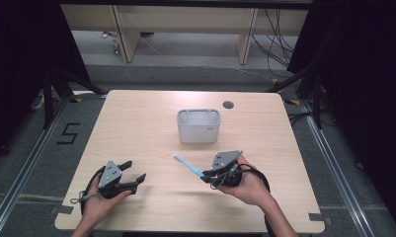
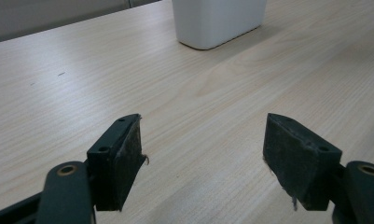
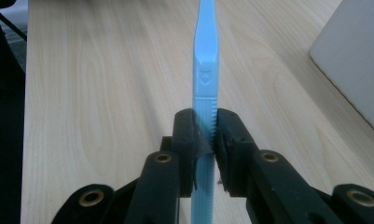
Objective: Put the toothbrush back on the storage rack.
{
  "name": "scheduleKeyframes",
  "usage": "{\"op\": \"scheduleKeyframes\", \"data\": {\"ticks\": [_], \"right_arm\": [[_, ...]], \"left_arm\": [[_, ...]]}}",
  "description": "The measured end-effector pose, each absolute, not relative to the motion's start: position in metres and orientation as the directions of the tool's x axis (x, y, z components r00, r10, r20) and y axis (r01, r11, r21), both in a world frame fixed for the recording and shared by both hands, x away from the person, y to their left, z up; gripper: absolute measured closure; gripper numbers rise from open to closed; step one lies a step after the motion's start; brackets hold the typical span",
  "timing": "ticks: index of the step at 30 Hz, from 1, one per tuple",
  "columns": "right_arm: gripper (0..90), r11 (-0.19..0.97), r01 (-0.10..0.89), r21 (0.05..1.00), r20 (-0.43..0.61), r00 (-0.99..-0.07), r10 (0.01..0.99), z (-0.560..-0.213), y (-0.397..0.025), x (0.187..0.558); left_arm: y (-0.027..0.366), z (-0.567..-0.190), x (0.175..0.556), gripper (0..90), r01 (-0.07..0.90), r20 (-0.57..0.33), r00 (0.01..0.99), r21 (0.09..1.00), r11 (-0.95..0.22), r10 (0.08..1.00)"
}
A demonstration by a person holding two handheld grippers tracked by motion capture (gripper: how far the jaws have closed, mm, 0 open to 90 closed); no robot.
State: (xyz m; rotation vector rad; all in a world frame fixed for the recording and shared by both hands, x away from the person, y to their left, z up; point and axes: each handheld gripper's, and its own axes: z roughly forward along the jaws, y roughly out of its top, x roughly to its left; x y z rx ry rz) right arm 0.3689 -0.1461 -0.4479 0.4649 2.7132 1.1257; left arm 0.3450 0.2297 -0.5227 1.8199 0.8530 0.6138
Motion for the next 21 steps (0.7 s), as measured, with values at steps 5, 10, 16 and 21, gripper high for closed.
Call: {"op": "scheduleKeyframes", "data": {"ticks": [5,10,16,21], "right_arm": [[78.7,0.637,0.234,0.734,-0.026,-0.928,0.371,-0.448,-0.15,0.369],[78.6,0.581,0.221,0.783,-0.044,-0.913,0.406,-0.448,-0.154,0.369],[78.6,0.529,0.24,0.814,-0.021,-0.898,0.44,-0.451,-0.159,0.369],[78.6,0.493,0.245,0.835,-0.012,-0.887,0.462,-0.454,-0.162,0.368]], "left_arm": [[0.23,-0.523,0.345,27.6,0.277,0.028,0.626,0.926,-0.256,0.779],[0.23,-0.522,0.345,27.7,0.28,0.03,0.625,0.924,-0.261,0.78],[0.23,-0.523,0.345,27.7,0.276,0.03,0.625,0.926,-0.257,0.78],[0.23,-0.523,0.345,27.7,0.278,0.026,0.625,0.926,-0.254,0.78]]}}
